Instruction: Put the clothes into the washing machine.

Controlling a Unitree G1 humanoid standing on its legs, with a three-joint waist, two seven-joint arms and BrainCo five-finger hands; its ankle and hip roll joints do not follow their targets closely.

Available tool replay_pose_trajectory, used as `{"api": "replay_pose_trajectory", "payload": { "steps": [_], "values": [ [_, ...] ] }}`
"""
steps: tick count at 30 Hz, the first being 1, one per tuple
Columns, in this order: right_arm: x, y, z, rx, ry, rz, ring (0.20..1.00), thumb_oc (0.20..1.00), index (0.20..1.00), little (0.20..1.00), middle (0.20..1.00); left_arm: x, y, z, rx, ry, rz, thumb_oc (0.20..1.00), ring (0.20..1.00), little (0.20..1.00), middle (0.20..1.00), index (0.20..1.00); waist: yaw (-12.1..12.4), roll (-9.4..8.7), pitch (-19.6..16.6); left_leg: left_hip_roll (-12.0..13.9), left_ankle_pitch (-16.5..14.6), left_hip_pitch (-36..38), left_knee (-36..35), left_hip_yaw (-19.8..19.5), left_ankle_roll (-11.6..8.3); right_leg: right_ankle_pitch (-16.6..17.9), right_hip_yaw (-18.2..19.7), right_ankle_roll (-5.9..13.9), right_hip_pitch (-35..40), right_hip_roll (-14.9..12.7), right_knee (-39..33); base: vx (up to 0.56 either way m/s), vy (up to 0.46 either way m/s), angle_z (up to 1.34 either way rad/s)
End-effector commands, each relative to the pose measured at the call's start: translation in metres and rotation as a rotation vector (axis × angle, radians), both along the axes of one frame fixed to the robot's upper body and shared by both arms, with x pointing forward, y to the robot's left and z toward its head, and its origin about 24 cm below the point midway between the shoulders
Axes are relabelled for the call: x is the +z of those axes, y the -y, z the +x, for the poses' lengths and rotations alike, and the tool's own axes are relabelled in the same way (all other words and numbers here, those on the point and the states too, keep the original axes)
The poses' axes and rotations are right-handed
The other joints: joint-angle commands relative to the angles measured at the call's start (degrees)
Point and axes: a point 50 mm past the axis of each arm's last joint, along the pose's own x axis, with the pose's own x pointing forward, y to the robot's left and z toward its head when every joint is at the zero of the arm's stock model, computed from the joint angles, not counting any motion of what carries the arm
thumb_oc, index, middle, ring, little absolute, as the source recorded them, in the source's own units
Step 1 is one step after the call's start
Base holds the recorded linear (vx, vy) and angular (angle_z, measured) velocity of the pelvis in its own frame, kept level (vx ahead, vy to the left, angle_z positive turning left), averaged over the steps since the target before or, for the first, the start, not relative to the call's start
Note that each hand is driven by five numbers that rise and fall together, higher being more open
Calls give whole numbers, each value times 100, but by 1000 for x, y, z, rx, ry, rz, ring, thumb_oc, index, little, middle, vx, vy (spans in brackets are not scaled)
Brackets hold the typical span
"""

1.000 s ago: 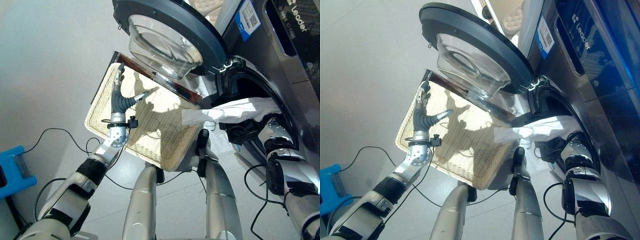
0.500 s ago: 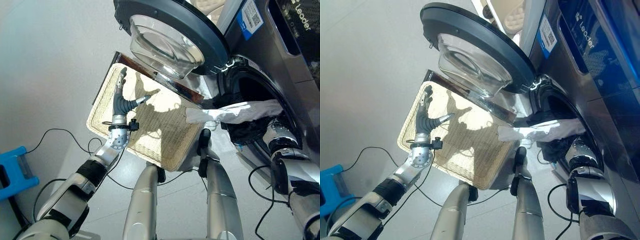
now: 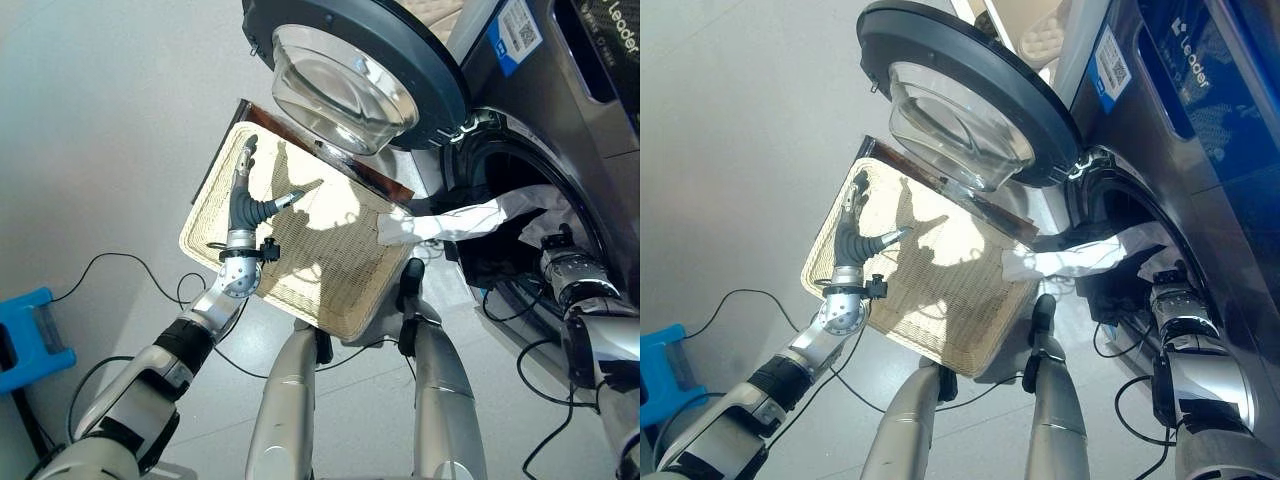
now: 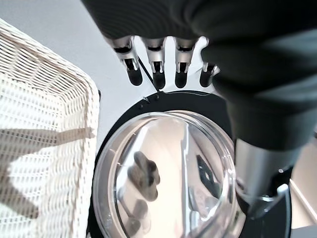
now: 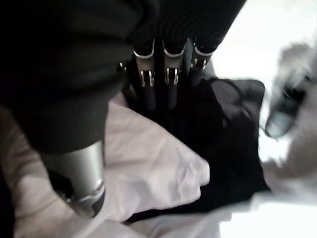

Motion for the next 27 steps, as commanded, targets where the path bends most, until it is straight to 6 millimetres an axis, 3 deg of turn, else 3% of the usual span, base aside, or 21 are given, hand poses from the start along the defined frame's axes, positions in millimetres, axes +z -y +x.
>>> {"api": "replay_pose_trajectory", "payload": {
  "steps": [1,2,5,9,10,12,14,15,18,22,27],
  "values": [
    [44,44,-18,-53,-159,-403,1000,1000,1000,1000,1000,15,15,-7,-78,83,-59,1000,1000,1000,1000,1000,42,145,-153,-319,-906,-223,812,102,-202,-135,-392,544,-106,-12,452,6,34,-3],
    [51,43,-16,-33,-252,-577,1000,1000,1000,1000,1000,15,14,-8,-77,89,-57,1000,1000,1000,1000,1000,13,144,-153,-309,-911,-244,819,120,-185,-124,-374,551,-138,-4,458,6,38,-4],
    [62,35,-10,-37,-312,-807,1000,1000,1000,1000,1000,13,12,-9,-73,97,-62,1000,1000,1000,1000,1000,-41,162,-153,-284,-921,-257,818,169,-174,-141,-329,558,-191,11,482,9,54,-4],
    [53,24,-9,-30,-321,-957,1000,1000,1000,1000,1000,7,10,-12,-58,101,-79,1000,1000,1000,1000,1000,-100,179,-153,-262,-951,-259,827,225,-156,-174,-286,564,-231,23,511,8,39,-2],
    [52,23,-9,-29,-322,-959,1000,1000,1000,1000,1000,7,10,-12,-58,101,-79,1000,1000,1000,1000,1000,-103,178,-153,-263,-952,-257,825,227,-157,-176,-283,565,-231,25,512,6,50,1],
    [26,14,-15,-41,-385,-965,1000,1000,1000,1000,1000,3,9,-14,-50,108,-90,1000,1000,1000,1000,1000,-165,198,-153,-252,-957,-257,793,273,-159,-186,-238,571,-258,50,484,1,51,-1],
    [18,12,-17,-45,-421,-968,1000,1000,1000,1000,1000,2,10,-15,-50,109,-89,1000,1000,1000,1000,1000,-176,200,-153,-247,-956,-251,777,285,-162,-190,-228,572,-256,62,474,2,27,-4],
    [6,8,-22,-54,-519,-978,1000,1000,1000,1000,1000,0,12,-16,-53,112,-94,1000,1000,1000,1000,1000,-196,216,-153,-242,-951,-240,755,310,-164,-182,-210,572,-258,77,448,0,0,0],
    [-5,4,-26,-77,-620,-961,1000,1000,1000,1000,1000,-2,17,-17,-61,117,-97,1000,1000,1000,1000,1000,-199,249,-153,-241,-942,-240,731,328,-157,-180,-199,575,-266,84,433,-1,11,0],
    [-2,5,-28,-133,-735,-964,1000,1000,1000,1000,1000,-2,27,-16,-80,119,-104,1000,1000,1000,1000,1000,-142,341,-153,-276,-944,-218,695,314,-148,-189,-219,579,-246,65,418,0,0,0],
    [8,2,-21,-121,-747,-1022,1000,1000,1000,1000,1000,-3,30,-14,-91,113,-111,1000,1000,1000,1000,1000,-113,369,-153,-312,-943,-211,689,279,-156,-196,-236,567,-216,59,394,0,0,0]
  ]
}}
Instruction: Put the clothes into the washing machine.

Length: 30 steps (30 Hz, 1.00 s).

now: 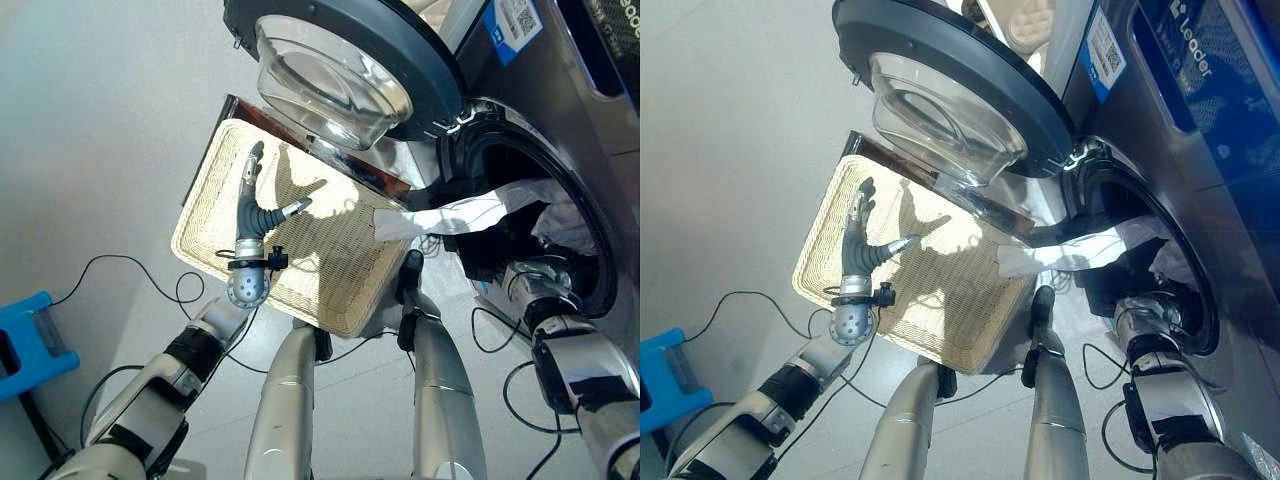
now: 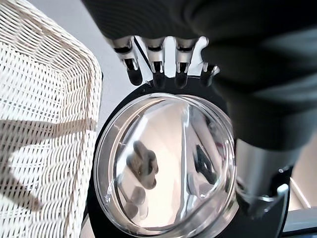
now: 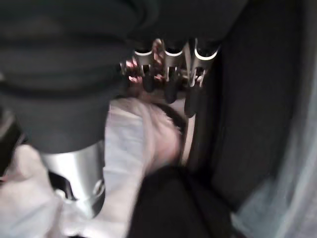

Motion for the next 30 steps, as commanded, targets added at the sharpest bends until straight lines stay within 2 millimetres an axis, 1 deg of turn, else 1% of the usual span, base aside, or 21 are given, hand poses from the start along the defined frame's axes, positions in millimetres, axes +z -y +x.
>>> {"api": "replay_pose_trajectory", "payload": {
  "steps": [1,2,5,6,8,9,12,13,14,19,20,21,22,23,24,26,27,29,30],
  "values": [
    [12,28,-14,-73,-59,-152,1000,1000,1000,1000,1000,9,16,-5,-63,80,-63,1000,1000,1000,1000,1000,-33,360,-151,-313,-896,-26,677,200,-213,-228,-313,580,26,58,376,0,0,0],
    [12,19,-10,-25,-47,-195,1000,1000,1000,1000,1000,10,17,-5,-67,80,-63,1000,1000,1000,1000,1000,-35,350,-151,-319,-880,-23,644,197,-209,-224,-314,575,34,75,353,0,0,0],
    [15,10,-4,43,-53,-292,1000,1000,1000,1000,1000,10,17,-6,-68,81,-66,1000,1000,1000,1000,1000,-51,342,-151,-322,-869,-16,613,201,-201,-216,-316,572,36,78,336,0,0,0],
    [21,-3,4,115,-70,-418,1000,1000,1000,1000,1000,10,18,-6,-67,86,-71,1000,1000,1000,1000,1000,-68,336,-151,-322,-853,-37,590,215,-196,-209,-310,567,9,83,315,0,0,0],
    [24,-10,7,154,-87,-477,1000,1000,1000,1000,1000,10,17,-7,-67,89,-71,1000,1000,1000,1000,1000,-76,331,-151,-316,-844,-54,579,222,-200,-208,-309,570,-15,85,320,0,0,0],
    [22,-20,10,213,-107,-544,1000,1000,1000,1000,1000,9,16,-8,-64,91,-74,1000,1000,1000,1000,1000,-97,318,-151,-306,-831,-76,580,242,-198,-198,-307,567,-38,88,319,0,0,0],
    [21,-26,12,262,-124,-581,1000,1000,1000,1000,1000,9,16,-8,-62,93,-73,1000,1000,1000,1000,1000,-110,309,-151,-304,-823,-89,576,247,-198,-199,-302,567,-49,95,318,0,0,0],
    [12,-40,13,349,-147,-646,1000,1000,1000,1000,1000,7,15,-9,-55,99,-75,1000,1000,1000,1000,1000,-139,278,-151,-280,-805,-107,563,273,-195,-197,-292,567,-72,104,311,0,0,0],
    [4,-48,12,396,-150,-651,1000,1000,1000,1000,1000,6,13,-10,-47,102,-77,1000,1000,1000,1000,1000,-163,246,-151,-266,-806,-121,572,284,-195,-203,-294,570,-71,109,301,0,0,0],
    [-1,-52,11,419,-146,-639,1000,1000,1000,1000,1000,6,13,-10,-44,104,-77,1000,1000,1000,1000,1000,-171,233,-151,-257,-808,-121,570,293,-195,-203,-295,570,-66,110,286,0,-6,-2],
    [-6,-71,15,506,-134,-671,1000,1000,1000,1000,1000,5,15,-9,-39,103,-80,1000,1000,1000,1000,1000,-183,214,-151,-253,-789,-113,553,280,-216,-190,-301,566,-28,113,231,0,-24,-5],
    [-6,-71,15,506,-134,-671,1000,1000,1000,1000,1000,5,15,-9,-39,103,-80,1000,1000,1000,1000,1000,-183,214,-151,-253,-789,-113,553,280,-216,-190,-301,566,-28,113,231,0,0,0],
    [-1,-82,17,556,-123,-763,1000,1000,1000,1000,1000,5,16,-9,-38,104,-82,1000,1000,1000,1000,1000,-188,214,-151,-255,-786,-137,568,271,-224,-183,-305,564,-42,102,228,0,0,0],
    [-1,-82,17,556,-123,-763,1000,1000,1000,1000,1000,5,16,-9,-38,104,-82,1000,1000,1000,1000,1000,-188,214,-151,-255,-786,-137,568,271,-224,-183,-305,564,-42,102,228,0,0,0],
    [1,-87,18,568,-119,-801,1000,1000,1000,1000,1000,5,16,-9,-38,104,-83,1000,1000,1000,1000,1000,-190,216,-151,-253,-785,-145,570,273,-225,-185,-304,564,-49,100,231,0,0,0],
    [13,-102,20,591,-120,-989,1000,1000,1000,1000,1000,5,15,-9,-34,100,-87,1000,1000,1000,1000,1000,-207,201,-151,-248,-780,-138,586,299,-227,-191,-312,573,-47,95,250,0,0,0],
    [18,-103,21,598,-152,-1052,1000,1000,1000,1000,1000,5,14,-8,-32,97,-82,1000,1000,1000,1000,1000,-213,172,-151,-237,-798,-160,633,299,-236,-203,-309,586,-59,92,275,18,-36,1],
    [21,-100,23,601,-221,-1181,1000,1000,1000,1000,1000,6,14,-7,-29,99,-72,1000,1000,1000,1000,1000,-205,135,-151,-202,-792,-194,649,285,-241,-209,-319,605,-77,81,303,10,-44,2],
    [21,-99,23,600,-231,-1200,1000,1000,1000,1000,1000,7,13,-6,-28,99,-71,1000,1000,1000,1000,1000,-200,129,-151,-197,-789,-196,646,281,-242,-207,-320,609,-75,81,297,1,-49,2]
  ]
}}
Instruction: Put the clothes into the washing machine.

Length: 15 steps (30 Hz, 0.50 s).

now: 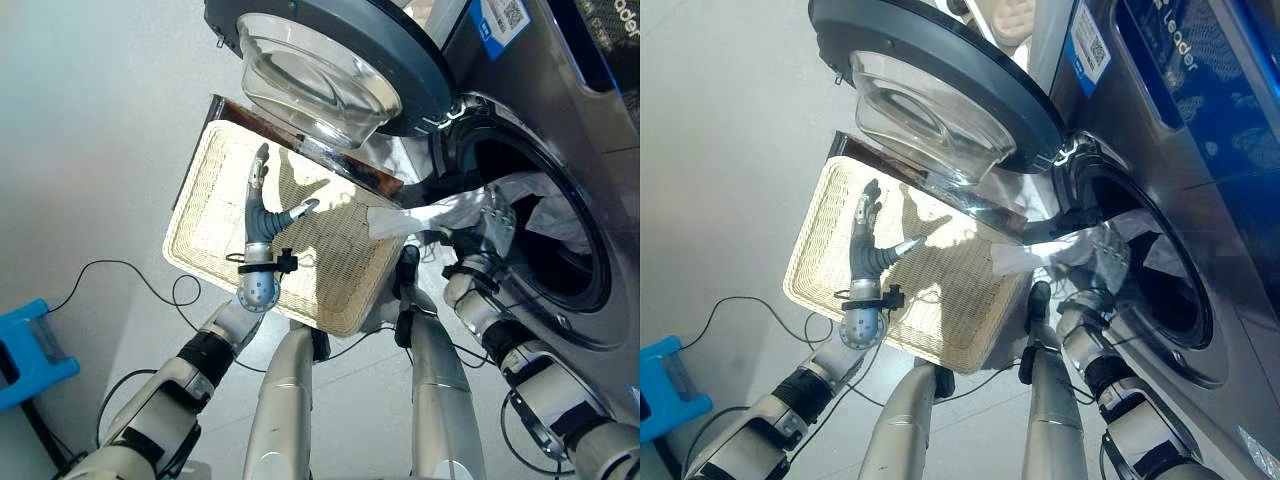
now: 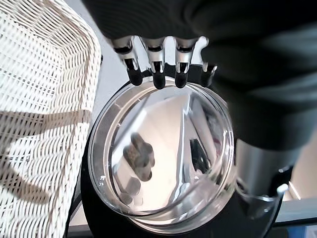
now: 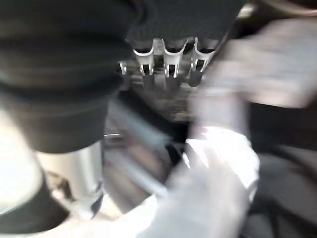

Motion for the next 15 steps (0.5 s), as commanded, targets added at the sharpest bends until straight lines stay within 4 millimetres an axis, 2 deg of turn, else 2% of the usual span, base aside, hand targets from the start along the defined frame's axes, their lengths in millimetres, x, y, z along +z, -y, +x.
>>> {"api": "replay_pose_trajectory", "payload": {
  "steps": [1,5,7,8,15],
  "values": [
    [11,26,-1,-84,5,-237,1000,1000,1000,1000,1000,10,1,-1,-12,75,-23,1000,1000,1000,1000,1000,-22,108,-146,-208,-787,-135,699,199,-238,-186,-344,617,49,68,276,-1,-56,2],
    [19,39,2,-127,-25,-479,1000,1000,1000,1000,1000,13,-4,3,-10,72,-11,1000,1000,1000,1000,1000,47,52,-146,-195,-781,-213,749,155,-233,-145,-396,650,19,28,279,-2,-73,3],
    [20,41,2,-131,-26,-497,1000,1000,1000,1000,1000,13,-4,4,-10,72,-9,1000,1000,1000,1000,1000,55,46,-146,-195,-782,-224,757,148,-235,-142,-402,654,13,23,281,-2,-65,3],
    [26,51,6,-162,-70,-616,1000,1000,1000,1000,1000,15,-5,6,-20,72,11,1000,1000,1000,1000,1000,128,24,-146,-197,-794,-285,808,103,-234,-114,-446,678,-14,-23,288,-3,-100,5],
    [30,67,14,-188,-285,-801,1000,1000,1000,1000,1000,22,-6,7,-28,91,28,1000,1000,1000,1000,1000,252,28,-146,-217,-756,-426,830,28,-249,-34,-517,697,-108,-96,254,0,-63,6]
  ]
}}
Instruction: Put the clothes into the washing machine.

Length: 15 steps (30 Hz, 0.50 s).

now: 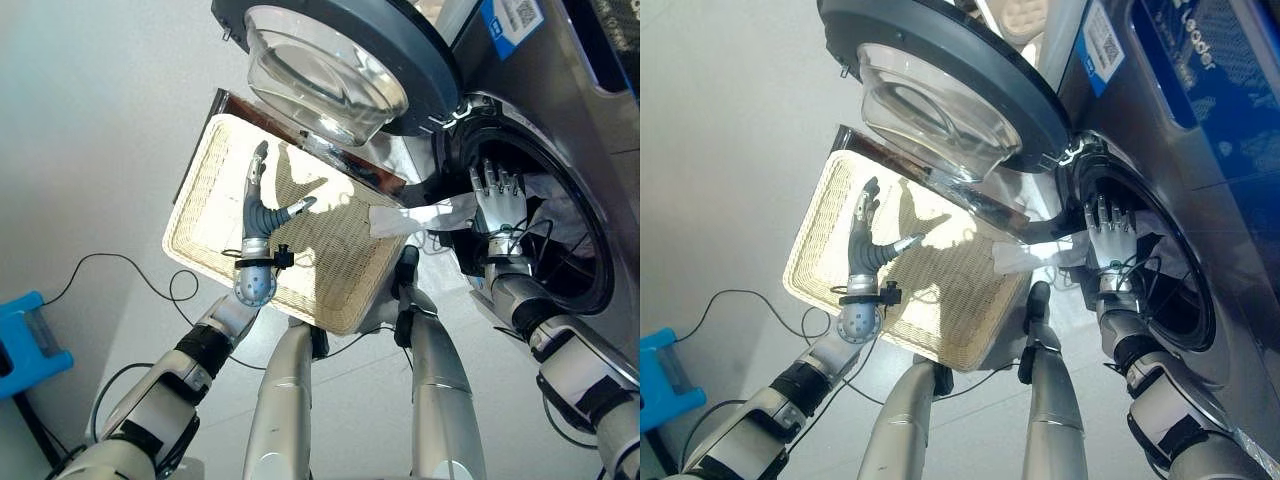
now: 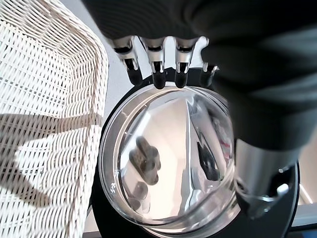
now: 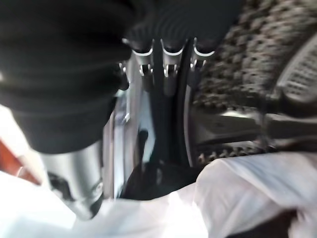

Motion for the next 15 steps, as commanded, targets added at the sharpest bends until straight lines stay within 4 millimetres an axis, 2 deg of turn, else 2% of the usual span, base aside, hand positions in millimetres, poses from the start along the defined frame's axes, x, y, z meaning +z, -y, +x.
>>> {"api": "replay_pose_trajectory", "payload": {
  "steps": [1,7,15],
  "values": [
    [11,15,3,-60,-96,-112,1000,1000,1000,1000,1000,18,-1,-3,-44,98,-24,1000,1000,1000,1000,1000,169,35,-145,-253,-748,-232,699,226,-252,-17,-337,696,-92,-101,241,4,-36,6],
    [4,32,1,-159,-234,-124,1000,1000,1000,1000,1000,18,1,-8,-56,111,-13,1000,1000,1000,1000,1000,238,87,-145,-258,-696,-379,700,161,-265,33,-364,693,-263,-162,300,6,-31,5],
    [6,48,-1,-239,-308,-72,1000,1000,1000,1000,1000,24,3,-11,-72,145,-38,1000,1000,1000,1000,1000,256,179,-145,-276,-649,-539,717,174,-277,102,-353,700,-436,-211,282,-3,-8,2]
  ]
}}
